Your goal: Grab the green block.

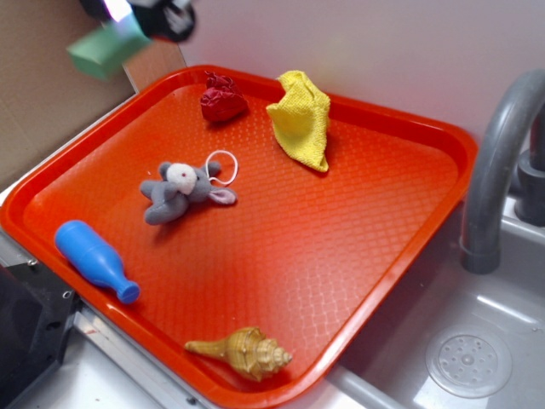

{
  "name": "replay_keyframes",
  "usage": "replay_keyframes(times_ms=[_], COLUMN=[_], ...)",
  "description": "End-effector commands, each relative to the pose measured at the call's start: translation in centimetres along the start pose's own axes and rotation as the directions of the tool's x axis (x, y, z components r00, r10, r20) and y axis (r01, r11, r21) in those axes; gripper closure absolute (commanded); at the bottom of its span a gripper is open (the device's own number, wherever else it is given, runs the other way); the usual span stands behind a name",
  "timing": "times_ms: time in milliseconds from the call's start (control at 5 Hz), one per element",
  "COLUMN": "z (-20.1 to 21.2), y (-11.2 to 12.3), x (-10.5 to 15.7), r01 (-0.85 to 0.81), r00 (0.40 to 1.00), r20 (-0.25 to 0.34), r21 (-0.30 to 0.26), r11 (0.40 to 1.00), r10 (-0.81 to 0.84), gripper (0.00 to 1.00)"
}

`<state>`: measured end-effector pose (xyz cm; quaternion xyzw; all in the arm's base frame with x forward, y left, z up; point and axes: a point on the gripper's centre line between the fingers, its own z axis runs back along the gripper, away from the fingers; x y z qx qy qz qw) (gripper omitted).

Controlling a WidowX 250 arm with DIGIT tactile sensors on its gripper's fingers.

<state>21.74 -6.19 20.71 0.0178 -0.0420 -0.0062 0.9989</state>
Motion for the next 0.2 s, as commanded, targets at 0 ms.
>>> replay_keyframes(times_ms=[0], z=[1.39], y=[-0.84], x=[3.20], r01=[0.130], r00=[0.989], r20=[0.065], r21=[0.029], r11=[0.991], r10=[-0.131], gripper=[1.00])
